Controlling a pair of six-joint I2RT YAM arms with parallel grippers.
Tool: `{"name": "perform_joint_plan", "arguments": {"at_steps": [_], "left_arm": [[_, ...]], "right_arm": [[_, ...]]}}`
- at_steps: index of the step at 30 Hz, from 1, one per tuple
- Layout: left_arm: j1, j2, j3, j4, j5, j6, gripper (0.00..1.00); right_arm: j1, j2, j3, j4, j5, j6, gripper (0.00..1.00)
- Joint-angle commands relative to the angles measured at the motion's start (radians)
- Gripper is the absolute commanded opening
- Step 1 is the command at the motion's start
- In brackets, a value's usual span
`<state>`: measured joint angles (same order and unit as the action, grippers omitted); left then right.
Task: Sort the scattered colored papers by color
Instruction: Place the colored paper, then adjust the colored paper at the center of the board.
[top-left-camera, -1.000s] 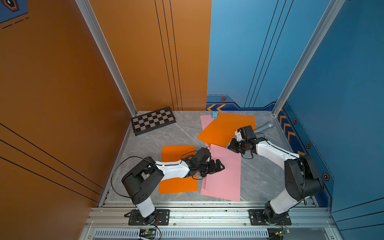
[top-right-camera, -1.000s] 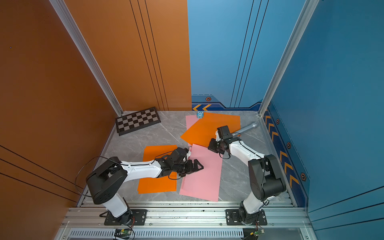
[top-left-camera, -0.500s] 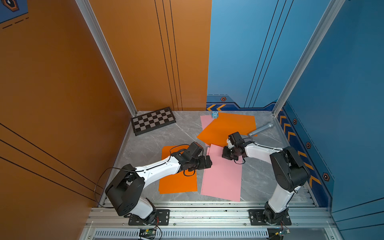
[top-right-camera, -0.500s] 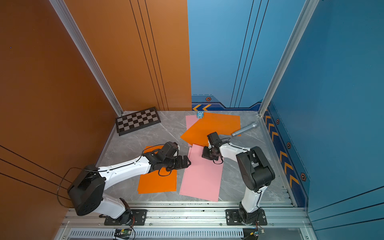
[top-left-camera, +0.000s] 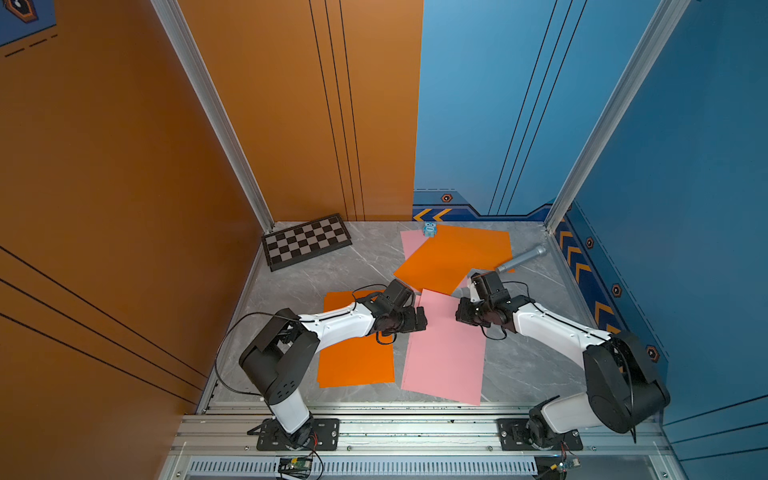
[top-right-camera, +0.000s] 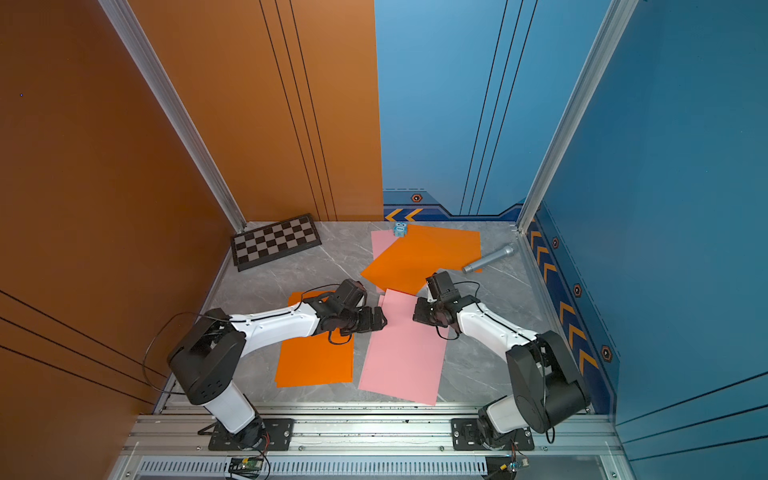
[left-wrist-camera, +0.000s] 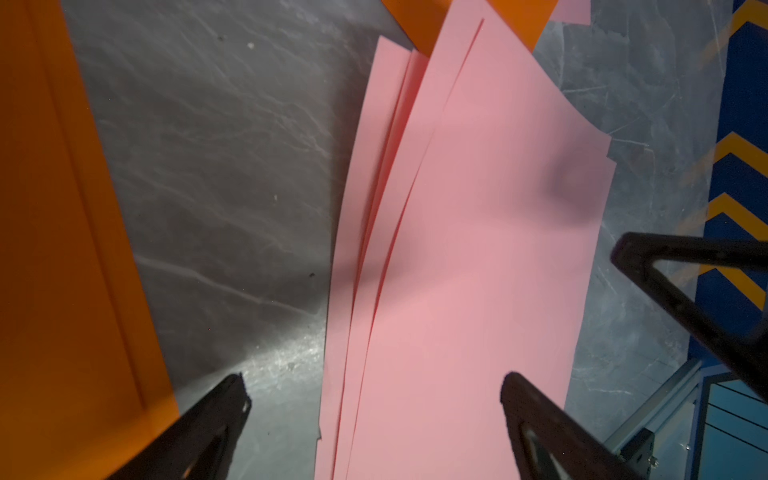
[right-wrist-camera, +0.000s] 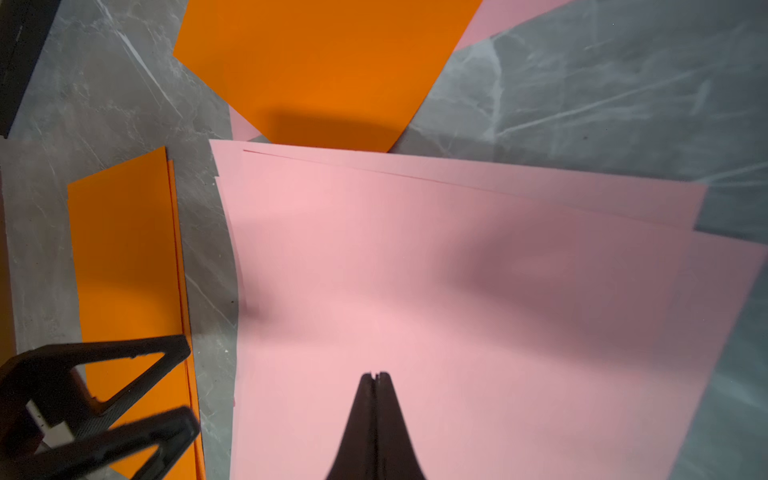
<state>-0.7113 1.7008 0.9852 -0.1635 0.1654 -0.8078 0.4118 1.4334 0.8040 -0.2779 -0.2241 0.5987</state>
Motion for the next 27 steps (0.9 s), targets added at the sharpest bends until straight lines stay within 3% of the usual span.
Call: {"name": "perform_joint_plan", "arguments": {"at_steps": [1, 18, 27], "left_arm": [[0.035, 0.027, 0.035, 0.092, 0.059, 0.009, 0.98], [0.027, 0.170, 0.087, 0.174, 0.138, -0.046, 0.98], [-0.037, 0.224, 0.111, 0.211, 0.186, -0.089, 0.98]], "right_arm": [[-0.006, -0.019, -0.035, -0.090, 0.045, -0.025, 0.00], [-0.051, 0.063, -0.143, -0.043, 0.041, -0.025, 0.00], [-0.090, 0.125, -0.073, -0.150, 0.072, -0.065, 0.00]]}}
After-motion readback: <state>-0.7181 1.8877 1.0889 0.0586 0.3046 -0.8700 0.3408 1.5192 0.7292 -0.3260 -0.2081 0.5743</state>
